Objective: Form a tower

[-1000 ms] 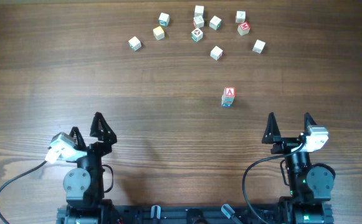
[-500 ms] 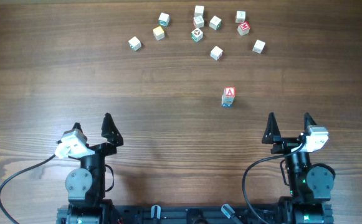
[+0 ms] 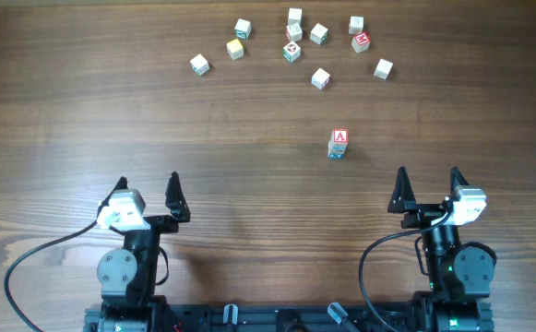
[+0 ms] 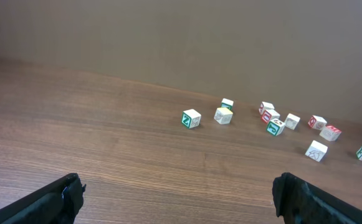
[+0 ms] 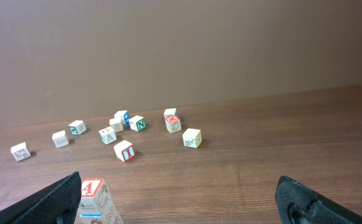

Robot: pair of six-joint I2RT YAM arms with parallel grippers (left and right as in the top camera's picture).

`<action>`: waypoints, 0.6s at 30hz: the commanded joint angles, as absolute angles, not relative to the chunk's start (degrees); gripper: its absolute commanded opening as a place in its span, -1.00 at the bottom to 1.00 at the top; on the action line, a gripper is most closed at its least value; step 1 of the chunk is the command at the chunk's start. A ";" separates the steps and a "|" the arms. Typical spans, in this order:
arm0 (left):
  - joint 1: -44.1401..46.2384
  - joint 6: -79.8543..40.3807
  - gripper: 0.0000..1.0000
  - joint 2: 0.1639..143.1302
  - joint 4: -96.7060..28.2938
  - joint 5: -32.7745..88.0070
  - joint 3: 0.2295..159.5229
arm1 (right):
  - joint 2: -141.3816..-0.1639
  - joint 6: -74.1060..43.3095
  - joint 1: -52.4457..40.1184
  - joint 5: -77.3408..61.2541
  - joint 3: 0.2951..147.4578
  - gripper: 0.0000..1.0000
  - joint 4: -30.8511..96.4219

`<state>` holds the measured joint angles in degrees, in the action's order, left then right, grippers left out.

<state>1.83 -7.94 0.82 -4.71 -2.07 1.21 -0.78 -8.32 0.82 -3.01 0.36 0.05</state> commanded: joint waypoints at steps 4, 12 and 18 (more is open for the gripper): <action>2.13 -7.92 1.00 0.16 -4.60 0.40 0.54 | -0.27 -9.04 1.10 -3.97 0.32 0.99 -0.08; 2.09 -7.92 1.00 0.16 -4.54 0.40 0.54 | -0.43 -9.06 1.10 -3.97 0.32 0.99 -0.08; 2.09 -7.92 1.00 0.16 -4.54 0.43 0.54 | -0.43 -9.04 1.10 -3.97 0.32 0.99 -0.08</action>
